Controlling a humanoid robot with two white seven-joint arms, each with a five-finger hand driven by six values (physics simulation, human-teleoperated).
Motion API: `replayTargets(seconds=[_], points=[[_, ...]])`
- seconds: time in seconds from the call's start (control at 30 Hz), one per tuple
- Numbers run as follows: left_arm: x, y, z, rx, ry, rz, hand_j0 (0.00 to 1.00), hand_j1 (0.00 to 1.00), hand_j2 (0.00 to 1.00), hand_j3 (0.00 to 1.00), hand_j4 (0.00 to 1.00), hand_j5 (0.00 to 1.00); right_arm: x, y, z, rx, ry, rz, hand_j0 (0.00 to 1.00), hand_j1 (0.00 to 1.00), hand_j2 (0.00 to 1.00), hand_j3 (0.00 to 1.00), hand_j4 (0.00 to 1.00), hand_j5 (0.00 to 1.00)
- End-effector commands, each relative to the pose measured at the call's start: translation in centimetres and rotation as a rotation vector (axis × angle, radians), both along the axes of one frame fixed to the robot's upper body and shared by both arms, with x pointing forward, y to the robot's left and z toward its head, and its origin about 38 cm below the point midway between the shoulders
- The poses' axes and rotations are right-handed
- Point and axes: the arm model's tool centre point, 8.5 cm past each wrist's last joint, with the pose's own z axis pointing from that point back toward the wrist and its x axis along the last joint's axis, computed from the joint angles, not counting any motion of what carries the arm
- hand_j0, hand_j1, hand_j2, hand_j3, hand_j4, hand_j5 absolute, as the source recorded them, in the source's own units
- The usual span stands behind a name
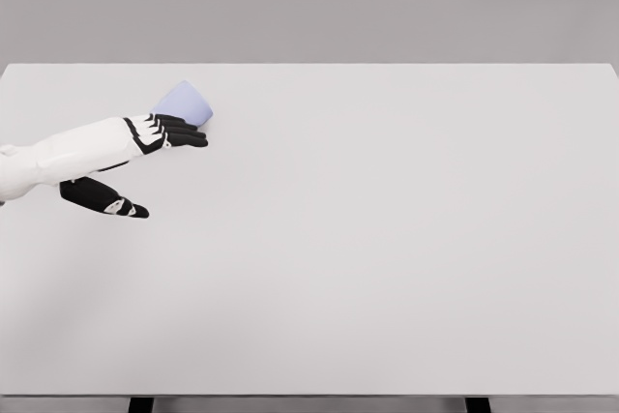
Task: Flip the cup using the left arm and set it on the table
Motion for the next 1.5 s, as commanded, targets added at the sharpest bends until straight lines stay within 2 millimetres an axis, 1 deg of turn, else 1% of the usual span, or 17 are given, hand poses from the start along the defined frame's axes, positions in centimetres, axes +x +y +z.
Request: replayTargets(seconds=[0.0,0.2,0.27,0.3,0.37,0.4,0.43,0.47,0.57,0.63,0.7,0.73,0.77,0.83,0.87,1.17,1.47], points=[[0.0,0.0,-0.2,-0.008,0.008,0.001,1.0,1.0,1.0,1.0,1.0,1.0,0.0,0.0,0.0,0.0,-0.001,-0.001,1.0,1.0,1.0,1.0,1.0,1.0],[0.7,-0.4,-0.3,-0.053,-0.003,0.017,1.0,1.0,1.0,1.0,1.0,1.0,-0.3,0.0,0.0,0.0,0.007,0.001,1.0,1.0,1.0,1.0,1.0,1.0],[0.8,0.1,0.5,-0.07,-0.031,0.035,1.0,1.0,1.0,1.0,1.0,1.0,-0.3,0.0,0.0,0.0,0.007,0.001,1.0,1.0,1.0,1.0,1.0,1.0],[1.1,0.9,1.0,-0.1,-0.044,0.065,1.0,1.0,1.0,1.0,1.0,1.0,-0.3,0.0,0.0,0.0,0.007,0.001,1.0,1.0,1.0,1.0,1.0,1.0],[2.1,5.9,2.3,-0.044,0.137,0.256,1.0,1.0,1.0,1.0,1.0,1.0,-0.3,0.0,0.0,0.0,0.007,0.001,1.0,1.0,1.0,1.0,1.0,1.0],[1.8,7.2,4.0,-0.095,0.241,0.367,1.0,1.0,1.0,1.0,1.0,1.0,-0.3,0.0,0.0,0.0,0.007,0.001,1.0,1.0,1.0,1.0,1.0,1.0],[1.6,8.2,5.4,-0.173,0.267,0.476,1.0,1.0,1.0,1.0,1.0,1.0,-0.3,0.0,0.0,0.0,0.007,0.001,1.0,1.0,1.0,1.0,1.0,1.0],[1.5,8.2,5.7,-0.191,0.283,0.509,1.0,1.0,1.0,1.0,1.0,1.0,-0.3,0.0,0.0,0.0,0.007,0.001,1.0,1.0,1.0,1.0,1.0,1.0],[1.5,7.7,4.7,-0.276,0.448,0.566,1.0,1.0,1.0,1.0,1.0,1.0,-0.3,0.0,0.0,0.0,0.007,0.001,1.0,1.0,1.0,1.0,1.0,1.0],[2.5,7.3,4.9,-0.288,0.491,0.629,1.0,1.0,1.0,1.0,1.0,1.0,-0.3,0.0,0.0,0.0,0.007,0.001,1.0,1.0,1.0,1.0,1.0,1.0],[4.2,6.1,4.3,-0.298,0.566,0.728,1.0,1.0,1.0,1.0,1.0,1.0,-0.3,0.0,0.0,0.0,0.007,0.001,1.0,1.0,1.0,1.0,1.0,1.0],[5.4,4.2,3.2,-0.25,0.552,0.769,0.99,0.99,0.99,0.99,0.99,0.99,-0.3,0.0,0.0,0.0,0.007,0.001,1.0,1.0,1.0,1.0,1.0,1.0],[7.0,1.0,1.7,-0.198,0.544,0.79,0.99,0.99,0.99,0.99,0.99,0.99,-0.3,0.0,0.0,0.0,0.007,0.001,1.0,1.0,1.0,1.0,1.0,1.0],[9.3,-3.3,-0.3,-0.143,0.547,0.838,0.99,0.99,0.99,0.99,0.99,0.99,-0.3,0.0,0.0,0.0,0.007,0.001,1.0,1.0,1.0,1.0,1.0,1.0],[9.5,-4.0,-0.9,-0.145,0.549,0.839,0.99,0.99,0.99,0.99,0.99,0.99,-0.3,0.0,0.0,0.0,0.007,0.001,1.0,1.0,1.0,1.0,1.0,1.0],[9.8,-3.1,-1.2,-0.177,0.436,0.946,0.97,0.97,0.97,0.97,0.97,0.97,-0.3,0.0,0.0,0.0,0.007,0.001,1.0,1.0,1.0,1.0,1.0,1.0],[9.8,-3.3,-3.1,-0.124,0.409,0.974,0.97,0.97,0.97,0.97,0.97,0.97,-0.3,0.0,0.0,0.0,0.007,0.001,1.0,1.0,1.0,1.0,1.0,1.0]])
